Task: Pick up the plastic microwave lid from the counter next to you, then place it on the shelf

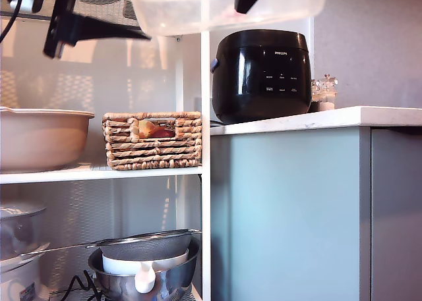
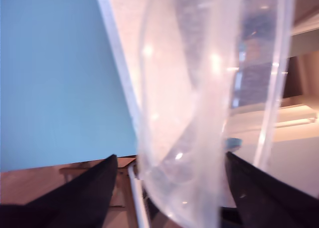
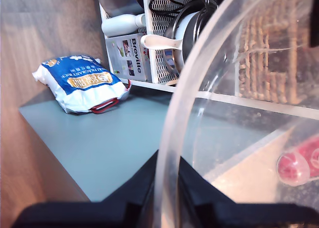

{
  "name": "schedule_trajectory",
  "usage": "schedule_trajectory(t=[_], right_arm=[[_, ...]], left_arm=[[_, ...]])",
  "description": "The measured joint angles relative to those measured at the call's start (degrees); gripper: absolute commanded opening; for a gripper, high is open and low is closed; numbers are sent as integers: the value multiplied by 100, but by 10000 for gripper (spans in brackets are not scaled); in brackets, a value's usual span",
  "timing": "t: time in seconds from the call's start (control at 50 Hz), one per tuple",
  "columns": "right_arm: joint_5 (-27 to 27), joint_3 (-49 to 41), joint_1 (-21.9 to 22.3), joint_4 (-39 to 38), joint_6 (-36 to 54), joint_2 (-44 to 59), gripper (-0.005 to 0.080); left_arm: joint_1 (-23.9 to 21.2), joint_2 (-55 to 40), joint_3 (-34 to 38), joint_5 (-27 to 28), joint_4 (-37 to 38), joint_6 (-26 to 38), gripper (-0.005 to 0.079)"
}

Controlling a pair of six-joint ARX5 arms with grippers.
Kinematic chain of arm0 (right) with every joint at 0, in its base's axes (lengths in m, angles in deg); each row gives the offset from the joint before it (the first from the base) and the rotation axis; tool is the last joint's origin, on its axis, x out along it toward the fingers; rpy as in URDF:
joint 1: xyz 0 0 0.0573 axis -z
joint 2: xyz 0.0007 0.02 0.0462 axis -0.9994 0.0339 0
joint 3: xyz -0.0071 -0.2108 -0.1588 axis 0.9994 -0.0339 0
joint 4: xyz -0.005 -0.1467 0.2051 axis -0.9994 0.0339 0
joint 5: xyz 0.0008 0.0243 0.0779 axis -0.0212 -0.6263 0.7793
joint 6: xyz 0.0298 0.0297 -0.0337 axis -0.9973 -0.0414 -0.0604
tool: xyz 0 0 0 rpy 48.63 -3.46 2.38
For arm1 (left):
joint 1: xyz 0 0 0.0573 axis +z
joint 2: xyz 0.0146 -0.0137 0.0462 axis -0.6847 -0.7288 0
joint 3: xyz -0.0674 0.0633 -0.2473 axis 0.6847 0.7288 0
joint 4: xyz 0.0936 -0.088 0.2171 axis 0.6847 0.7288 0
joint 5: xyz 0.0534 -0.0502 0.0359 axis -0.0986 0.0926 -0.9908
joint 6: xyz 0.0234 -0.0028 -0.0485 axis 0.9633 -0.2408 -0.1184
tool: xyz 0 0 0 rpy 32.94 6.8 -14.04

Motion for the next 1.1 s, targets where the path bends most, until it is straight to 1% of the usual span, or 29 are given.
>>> schedule_trajectory(t=[0.08, 0.16, 0.22, 0.28, 0.42, 0.5, 0.56, 0.6, 0.74, 0.86, 1.1], right_arm=[[-146, 0, -50, -2, 2, 0, -11], [-219, 0, -50, 4, 7, 0, -11], [-236, 0, -74, 15, 9, 0, -11], [-278, 0, -120, 20, 7, 0, -11], [-323, -2, -256, -2, 2, 9, -11], [-334, -2, -352, -24, 0, 22, -11], [-354, -2, -417, -98, 4, 26, -10], [-358, -2, -446, -138, 22, 26, -5], [-407, -2, -511, -181, 50, 26, 44], [-417, -2, -599, -245, -4, 26, 116], [-474, 0, -560, -282, -299, 26, 242]], left_arm=[[0, 0, 0, -57, 173, 120, 461], [0, 0, -2, -166, 238, 186, 301], [-4, 0, -13, -260, 232, 201, 204], [-31, 0, -37, -363, 225, 205, 145], [-33, 2, -63, -544, 144, 234, 76], [-37, 2, -63, -632, 101, 299, -20], [-37, 2, -63, -667, 107, 352, -21], [-37, -2, -63, -693, 118, 501, -21], [-42, -33, -63, -785, 195, 791, -21], [-74, -52, -63, -922, 192, 925, -21], [-61, -52, -63, -1191, 210, 1084, -21]])
